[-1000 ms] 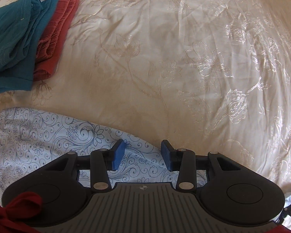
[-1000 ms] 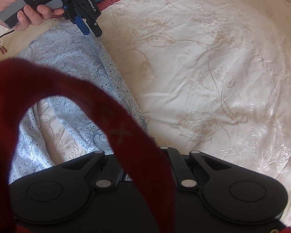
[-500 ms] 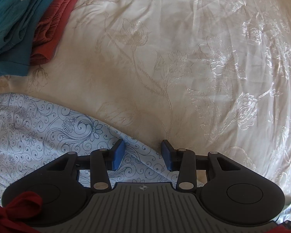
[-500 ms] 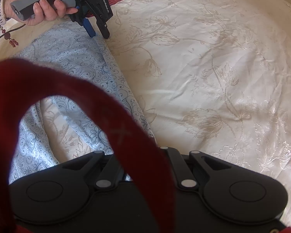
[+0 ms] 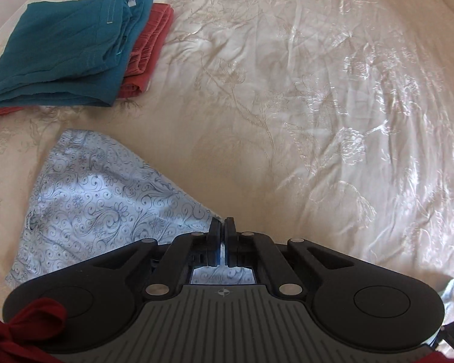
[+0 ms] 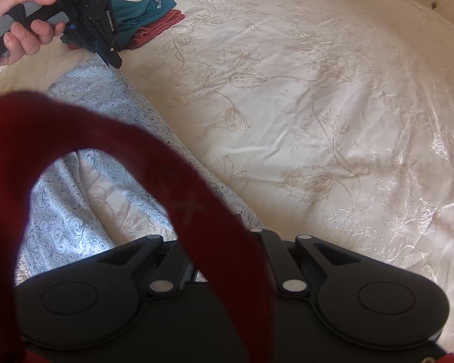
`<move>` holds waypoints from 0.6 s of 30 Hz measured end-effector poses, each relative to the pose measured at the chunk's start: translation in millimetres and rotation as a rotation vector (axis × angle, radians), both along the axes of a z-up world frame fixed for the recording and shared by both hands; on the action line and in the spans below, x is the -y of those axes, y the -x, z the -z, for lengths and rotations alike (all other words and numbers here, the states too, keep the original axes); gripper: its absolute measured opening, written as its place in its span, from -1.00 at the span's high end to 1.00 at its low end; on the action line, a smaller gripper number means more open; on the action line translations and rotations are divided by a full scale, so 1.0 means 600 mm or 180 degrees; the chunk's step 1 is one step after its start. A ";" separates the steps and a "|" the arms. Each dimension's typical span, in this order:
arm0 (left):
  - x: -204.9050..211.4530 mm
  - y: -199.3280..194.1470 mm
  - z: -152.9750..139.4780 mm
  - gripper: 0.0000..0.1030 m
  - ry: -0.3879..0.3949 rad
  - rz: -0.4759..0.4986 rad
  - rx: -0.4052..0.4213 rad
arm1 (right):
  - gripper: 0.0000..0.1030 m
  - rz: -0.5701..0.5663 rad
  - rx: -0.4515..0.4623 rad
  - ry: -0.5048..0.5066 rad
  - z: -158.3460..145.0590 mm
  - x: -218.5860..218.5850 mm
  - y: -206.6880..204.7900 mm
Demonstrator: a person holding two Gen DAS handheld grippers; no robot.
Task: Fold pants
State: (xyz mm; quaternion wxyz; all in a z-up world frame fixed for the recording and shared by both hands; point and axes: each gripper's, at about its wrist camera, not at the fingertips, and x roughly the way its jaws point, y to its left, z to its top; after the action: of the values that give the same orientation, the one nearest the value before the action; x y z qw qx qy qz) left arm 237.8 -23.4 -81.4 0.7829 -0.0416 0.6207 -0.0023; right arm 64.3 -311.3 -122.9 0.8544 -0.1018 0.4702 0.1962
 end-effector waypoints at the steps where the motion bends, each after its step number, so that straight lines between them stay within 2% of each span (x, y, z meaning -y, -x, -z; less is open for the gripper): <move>1: -0.009 0.021 -0.016 0.96 0.0016 0.0031 0.0060 | 0.83 0.0022 0.0018 -0.0010 -0.009 -0.004 0.016; 5: -0.024 0.094 -0.054 0.96 0.0071 0.0078 0.0225 | 0.83 0.0114 0.0042 -0.0031 -0.037 -0.025 0.087; 9: -0.046 0.174 -0.063 0.96 0.0067 0.0086 0.0284 | 0.83 0.0213 -0.0039 -0.0077 -0.039 -0.053 0.158; 13: -0.081 0.244 -0.026 0.96 0.0062 0.0007 0.0095 | 0.83 0.0282 -0.0173 -0.0043 -0.006 -0.092 0.211; 18: -0.105 0.301 0.041 0.96 -0.0090 -0.0038 -0.0105 | 0.83 0.0583 -0.0368 -0.0135 0.056 -0.117 0.243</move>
State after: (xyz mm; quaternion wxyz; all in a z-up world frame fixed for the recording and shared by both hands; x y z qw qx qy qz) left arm 57.3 39.4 -106.1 0.7731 -0.0344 0.6332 0.0118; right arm -81.7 -240.8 -156.4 0.8422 -0.0288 0.5217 0.1328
